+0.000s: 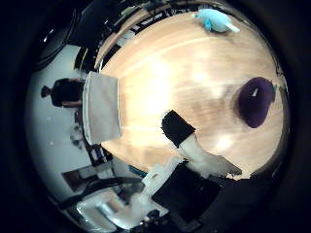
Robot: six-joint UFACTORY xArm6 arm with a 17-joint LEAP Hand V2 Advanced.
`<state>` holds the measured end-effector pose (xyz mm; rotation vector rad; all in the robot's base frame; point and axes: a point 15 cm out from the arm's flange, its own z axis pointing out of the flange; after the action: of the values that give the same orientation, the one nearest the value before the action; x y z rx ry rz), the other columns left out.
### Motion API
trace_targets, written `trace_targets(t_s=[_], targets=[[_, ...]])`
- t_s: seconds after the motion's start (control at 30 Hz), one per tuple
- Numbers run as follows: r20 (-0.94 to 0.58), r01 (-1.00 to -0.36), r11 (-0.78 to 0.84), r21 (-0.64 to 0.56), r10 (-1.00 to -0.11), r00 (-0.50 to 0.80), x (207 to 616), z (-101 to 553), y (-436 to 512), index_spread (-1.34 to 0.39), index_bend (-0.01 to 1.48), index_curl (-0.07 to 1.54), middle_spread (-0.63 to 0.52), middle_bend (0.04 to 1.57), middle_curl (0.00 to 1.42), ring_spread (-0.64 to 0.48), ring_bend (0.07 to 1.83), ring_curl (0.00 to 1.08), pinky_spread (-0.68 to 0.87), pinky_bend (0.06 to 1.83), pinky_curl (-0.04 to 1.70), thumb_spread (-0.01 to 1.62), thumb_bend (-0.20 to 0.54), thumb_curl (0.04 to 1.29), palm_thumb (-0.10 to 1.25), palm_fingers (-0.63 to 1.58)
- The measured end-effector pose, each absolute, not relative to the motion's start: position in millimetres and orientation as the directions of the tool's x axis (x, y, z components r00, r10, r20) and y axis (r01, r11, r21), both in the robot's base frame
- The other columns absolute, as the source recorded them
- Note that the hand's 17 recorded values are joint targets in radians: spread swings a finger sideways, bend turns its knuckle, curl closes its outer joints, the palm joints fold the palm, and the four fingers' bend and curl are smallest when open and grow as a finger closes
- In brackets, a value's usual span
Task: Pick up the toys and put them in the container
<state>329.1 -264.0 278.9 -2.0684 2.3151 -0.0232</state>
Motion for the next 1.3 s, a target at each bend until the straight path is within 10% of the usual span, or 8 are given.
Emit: trace_targets(t_s=[1.3], targets=[[-0.077,-0.939,0.336,0.074,-0.937,-0.341,341,186,-358,-0.47,0.17,0.31,-0.18,0.21,0.37,-0.12,0.54,0.20,0.40,0.45,0.18,1.05,-0.022,0.29,0.41,0.36]])
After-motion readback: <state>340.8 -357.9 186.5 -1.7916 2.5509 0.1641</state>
